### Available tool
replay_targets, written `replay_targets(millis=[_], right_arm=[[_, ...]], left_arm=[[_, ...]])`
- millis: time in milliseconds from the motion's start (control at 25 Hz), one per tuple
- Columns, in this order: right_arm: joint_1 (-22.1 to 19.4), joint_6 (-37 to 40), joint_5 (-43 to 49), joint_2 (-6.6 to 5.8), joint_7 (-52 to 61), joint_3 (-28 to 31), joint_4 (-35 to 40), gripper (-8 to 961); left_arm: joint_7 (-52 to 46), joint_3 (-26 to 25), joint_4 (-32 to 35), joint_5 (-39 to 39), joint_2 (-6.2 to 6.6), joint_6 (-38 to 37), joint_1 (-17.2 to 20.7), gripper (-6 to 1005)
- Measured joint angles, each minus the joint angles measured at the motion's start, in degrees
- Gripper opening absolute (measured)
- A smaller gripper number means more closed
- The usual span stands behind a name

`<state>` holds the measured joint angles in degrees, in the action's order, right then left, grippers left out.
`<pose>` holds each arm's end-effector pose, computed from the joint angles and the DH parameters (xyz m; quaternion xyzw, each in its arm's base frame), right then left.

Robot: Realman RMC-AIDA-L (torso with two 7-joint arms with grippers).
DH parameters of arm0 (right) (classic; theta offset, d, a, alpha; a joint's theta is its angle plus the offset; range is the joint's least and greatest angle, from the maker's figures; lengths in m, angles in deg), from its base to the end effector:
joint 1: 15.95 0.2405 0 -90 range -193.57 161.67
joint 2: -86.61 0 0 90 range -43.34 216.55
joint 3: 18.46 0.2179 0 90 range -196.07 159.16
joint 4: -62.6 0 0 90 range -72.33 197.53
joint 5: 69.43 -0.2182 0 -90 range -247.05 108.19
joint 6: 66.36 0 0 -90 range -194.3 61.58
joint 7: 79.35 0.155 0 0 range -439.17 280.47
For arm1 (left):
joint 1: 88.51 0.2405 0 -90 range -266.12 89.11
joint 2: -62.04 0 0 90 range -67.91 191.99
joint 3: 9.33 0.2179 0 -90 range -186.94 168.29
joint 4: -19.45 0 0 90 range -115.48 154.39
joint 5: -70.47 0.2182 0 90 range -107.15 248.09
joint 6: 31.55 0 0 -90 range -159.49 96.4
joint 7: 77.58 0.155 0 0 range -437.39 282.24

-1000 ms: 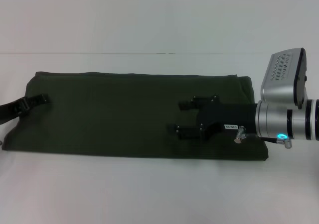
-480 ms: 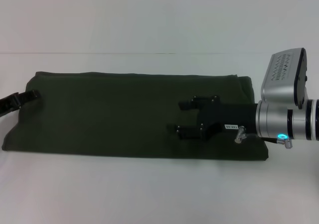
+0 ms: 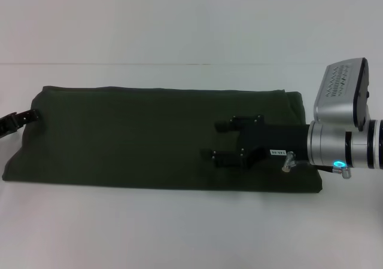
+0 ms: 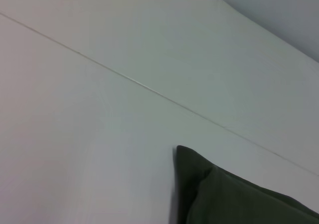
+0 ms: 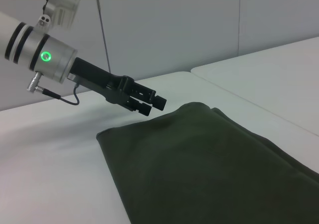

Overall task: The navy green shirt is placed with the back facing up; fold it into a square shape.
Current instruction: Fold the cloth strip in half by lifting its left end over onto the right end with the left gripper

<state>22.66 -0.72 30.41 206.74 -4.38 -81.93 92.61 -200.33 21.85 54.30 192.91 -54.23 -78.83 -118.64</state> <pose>0.1869 0.3664 -0.0588 -0.9589 0.1523 0.1806 0.1572 -0.3507 0.3792 0.0698 -0.6496 -0.6086 -0.2089 0.4050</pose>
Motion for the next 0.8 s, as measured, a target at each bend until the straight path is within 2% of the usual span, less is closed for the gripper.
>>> replay_targets(millis=[800], right_arm=[[0.11,0.02,0.00,0.00,0.00,-0.19,-0.13,789]], left_arm=[[0.60,0.23,-0.92,0.08,-0.45,2.29,0.17,828]])
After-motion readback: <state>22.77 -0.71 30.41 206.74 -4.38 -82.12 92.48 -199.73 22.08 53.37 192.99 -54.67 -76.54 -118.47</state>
